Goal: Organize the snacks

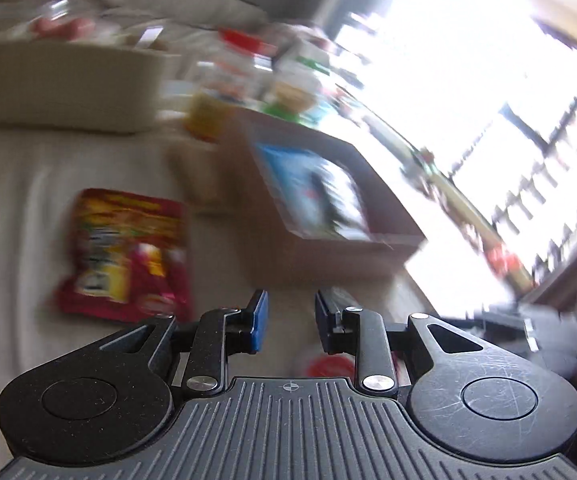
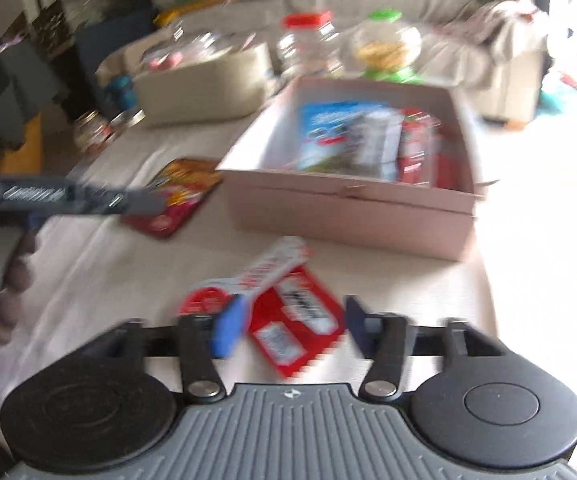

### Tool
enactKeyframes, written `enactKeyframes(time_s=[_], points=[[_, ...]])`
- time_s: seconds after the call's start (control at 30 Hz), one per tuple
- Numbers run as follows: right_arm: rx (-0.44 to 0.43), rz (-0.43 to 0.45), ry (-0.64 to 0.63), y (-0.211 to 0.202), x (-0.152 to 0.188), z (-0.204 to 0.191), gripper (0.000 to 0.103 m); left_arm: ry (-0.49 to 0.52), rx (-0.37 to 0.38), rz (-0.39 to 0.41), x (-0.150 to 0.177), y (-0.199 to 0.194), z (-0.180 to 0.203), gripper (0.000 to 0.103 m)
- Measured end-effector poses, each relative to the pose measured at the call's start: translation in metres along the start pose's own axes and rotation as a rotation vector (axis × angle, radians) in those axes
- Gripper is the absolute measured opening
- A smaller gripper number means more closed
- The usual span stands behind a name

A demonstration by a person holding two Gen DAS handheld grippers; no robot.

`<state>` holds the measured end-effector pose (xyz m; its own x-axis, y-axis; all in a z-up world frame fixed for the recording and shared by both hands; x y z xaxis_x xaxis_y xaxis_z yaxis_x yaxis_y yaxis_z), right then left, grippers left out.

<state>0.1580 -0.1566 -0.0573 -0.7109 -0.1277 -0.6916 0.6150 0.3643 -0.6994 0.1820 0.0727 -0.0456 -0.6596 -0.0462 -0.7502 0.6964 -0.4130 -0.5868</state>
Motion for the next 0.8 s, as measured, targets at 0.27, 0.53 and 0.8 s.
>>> enactKeyframes(time_s=[0.27,0.53,0.8], points=[[-0.011,0.027,0.119,0.001,0.028,0.037,0.068,0.301,-0.105,-0.09,0.031,0.021,0.069,0.03],[-0.159,0.076,0.057,0.009,0.023,-0.001,0.068,0.033,-0.132,-0.093,0.029,0.012,0.017,0.03],[-0.06,0.062,-0.017,0.03,0.027,-0.011,0.067,-0.08,-0.036,-0.105,0.036,0.022,0.007,0.031]])
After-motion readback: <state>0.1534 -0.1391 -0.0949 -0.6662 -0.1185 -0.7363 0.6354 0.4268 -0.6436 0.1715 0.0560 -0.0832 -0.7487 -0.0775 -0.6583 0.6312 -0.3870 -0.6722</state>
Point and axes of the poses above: each gripper's, at about its wrist camera, not at the fingertips, and y roughly the way its jaws point, z to its right, x to its underside, the point moved 3 cm from there along y, roughly the way its jaws point, and after that the axes turned 6 degrees about y, right-handed, at the moved point
